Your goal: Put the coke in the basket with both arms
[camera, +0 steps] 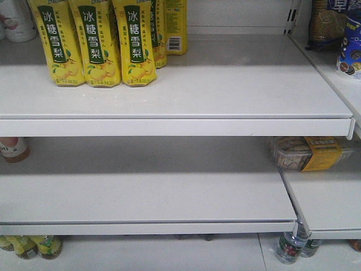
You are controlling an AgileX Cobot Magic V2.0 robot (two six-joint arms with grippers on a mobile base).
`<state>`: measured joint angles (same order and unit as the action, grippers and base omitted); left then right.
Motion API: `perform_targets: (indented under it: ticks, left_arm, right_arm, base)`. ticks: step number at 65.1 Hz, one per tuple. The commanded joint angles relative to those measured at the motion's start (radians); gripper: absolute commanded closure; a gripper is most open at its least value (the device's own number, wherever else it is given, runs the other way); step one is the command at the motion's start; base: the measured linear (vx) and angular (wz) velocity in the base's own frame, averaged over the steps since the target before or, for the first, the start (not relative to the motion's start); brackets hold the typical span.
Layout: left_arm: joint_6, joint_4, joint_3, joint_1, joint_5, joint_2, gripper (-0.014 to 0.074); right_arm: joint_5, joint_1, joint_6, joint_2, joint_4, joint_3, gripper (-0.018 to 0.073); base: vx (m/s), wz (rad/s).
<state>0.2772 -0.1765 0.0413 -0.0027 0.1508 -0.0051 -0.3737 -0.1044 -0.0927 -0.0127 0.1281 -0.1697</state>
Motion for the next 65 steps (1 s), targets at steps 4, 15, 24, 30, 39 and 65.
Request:
perform_targets:
  ticks: [4, 15, 24, 30, 39, 65]
  left_arm:
    - [-0.066, 0.033, -0.001, 0.014, -0.132, -0.023, 0.0602]
    - [-0.086, 0.055, -0.001, 0.014, -0.126, -0.023, 0.0602]
    - [-0.086, 0.055, -0.001, 0.014, -0.124, -0.023, 0.0602]
    - [-0.086, 0.056, -0.001, 0.014, -0.124, -0.023, 0.0602]
    - [-0.086, 0.056, -0.001, 0.014, -0.124, -0.023, 0.0602]
    - [-0.146, 0.084, -0.001, 0.014, -0.141, -0.023, 0.0602]
  right_arm:
    - [0.069, 0.003, 0.007, -0.012, 0.01, -0.026, 0.0569]
    - [0.069, 0.003, 0.007, -0.012, 0.01, -0.026, 0.0569]
    - [0.069, 0.003, 0.007, -0.012, 0.01, -0.026, 0.0569]
    - [0.069, 0.003, 0.007, -0.012, 0.01, -0.026, 0.0569]
    - [0.069, 0.003, 0.007, -0.012, 0.01, -0.026, 0.0569]
    - [0.068, 0.003, 0.007, -0.012, 0.01, -0.026, 0.0569]
  base:
    - [0.0, 0.0]
    - [0.0, 0.0]
    - [0.0, 0.0]
    - [0.0, 0.0]
    - [0.0, 0.0]
    - [0.0, 0.0]
